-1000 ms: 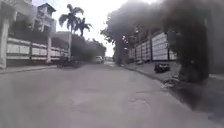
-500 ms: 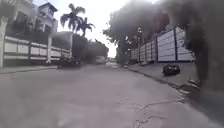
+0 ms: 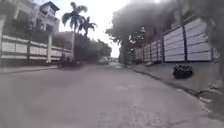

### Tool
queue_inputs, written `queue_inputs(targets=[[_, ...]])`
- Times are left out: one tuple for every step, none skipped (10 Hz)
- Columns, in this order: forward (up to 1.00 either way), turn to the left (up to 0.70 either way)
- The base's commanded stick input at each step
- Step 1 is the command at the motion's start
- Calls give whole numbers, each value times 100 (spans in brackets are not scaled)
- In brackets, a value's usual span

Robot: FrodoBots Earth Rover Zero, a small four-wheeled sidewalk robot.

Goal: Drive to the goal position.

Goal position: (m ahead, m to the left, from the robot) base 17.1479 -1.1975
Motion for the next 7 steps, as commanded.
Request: queue_inputs(targets=[[100, 0], [100, 0], [100, 0], [100, 0], [100, 0], [100, 0], [100, -6]])
